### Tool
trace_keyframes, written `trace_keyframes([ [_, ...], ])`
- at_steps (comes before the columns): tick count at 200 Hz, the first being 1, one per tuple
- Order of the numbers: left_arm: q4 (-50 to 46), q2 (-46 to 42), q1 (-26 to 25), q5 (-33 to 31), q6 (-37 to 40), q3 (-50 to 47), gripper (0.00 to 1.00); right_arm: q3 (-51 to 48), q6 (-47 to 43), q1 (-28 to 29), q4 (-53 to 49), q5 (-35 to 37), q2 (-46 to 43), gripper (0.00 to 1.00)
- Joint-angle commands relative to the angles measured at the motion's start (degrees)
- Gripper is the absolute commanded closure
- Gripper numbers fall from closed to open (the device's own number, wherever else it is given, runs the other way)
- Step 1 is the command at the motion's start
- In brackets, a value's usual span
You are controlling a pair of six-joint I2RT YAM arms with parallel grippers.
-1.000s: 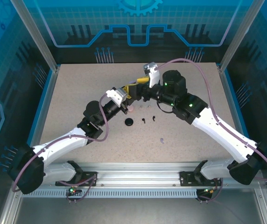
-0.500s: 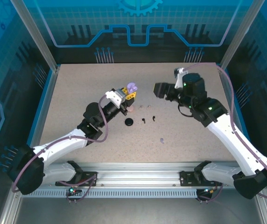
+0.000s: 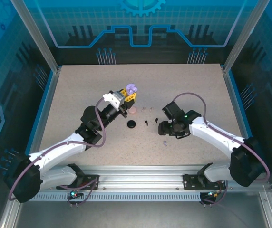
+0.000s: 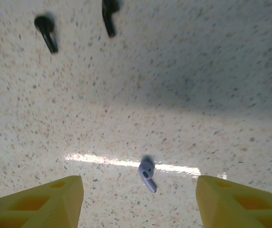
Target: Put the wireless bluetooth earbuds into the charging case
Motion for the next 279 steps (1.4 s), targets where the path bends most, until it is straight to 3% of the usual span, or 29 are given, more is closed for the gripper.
trace_keyframes([
  [1,0.47,-1.38,-0.35,-0.71,-0.61,-0.27,1.00,-0.72,3.01,2.55,-0.83,1.94,3.18,0.39],
  [37,-0.09,-1.65,-0.35,-0.63,-0.54,-0.12,1.00,-0.94,4.32,3.66,0.12,2.45,8.20,0.47],
  [141,-0.38,-1.63,-0.40,-0.54,-0.17,0.05,1.00,-1.60,5.10,4.81,3.86,1.35,15.19,0.57],
  [279,-0.41,-1.32,-0.44,-0.32,-0.27,0.42,1.00,-5.67,5.43,4.87,4.56,1.45,14.43,0.71],
])
